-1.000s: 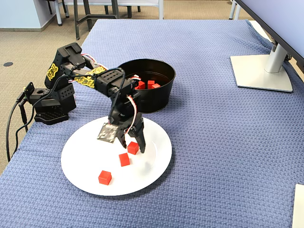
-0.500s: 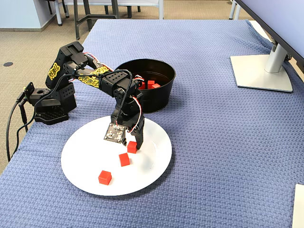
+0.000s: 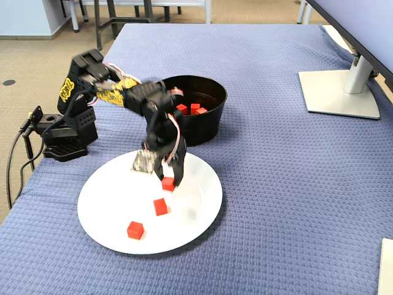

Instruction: Pick up the red cubes from the white plate and place them in the black recipient

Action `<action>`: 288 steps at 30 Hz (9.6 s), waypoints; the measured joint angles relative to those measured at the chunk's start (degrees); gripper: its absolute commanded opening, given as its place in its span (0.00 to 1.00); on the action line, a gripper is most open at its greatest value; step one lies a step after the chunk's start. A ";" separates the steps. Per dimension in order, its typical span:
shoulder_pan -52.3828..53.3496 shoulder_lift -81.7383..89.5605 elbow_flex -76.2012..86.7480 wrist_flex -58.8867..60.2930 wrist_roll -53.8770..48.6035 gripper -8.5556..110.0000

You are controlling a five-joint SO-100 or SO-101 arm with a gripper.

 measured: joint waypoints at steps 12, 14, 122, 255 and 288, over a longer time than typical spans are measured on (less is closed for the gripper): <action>-11.34 33.57 11.43 5.10 8.61 0.07; -16.44 37.18 13.01 5.10 11.51 0.07; 11.87 -1.67 9.05 -18.28 -44.03 0.15; 13.89 7.47 -11.25 3.78 -4.13 0.07; -17.14 54.23 33.49 -6.50 7.03 0.17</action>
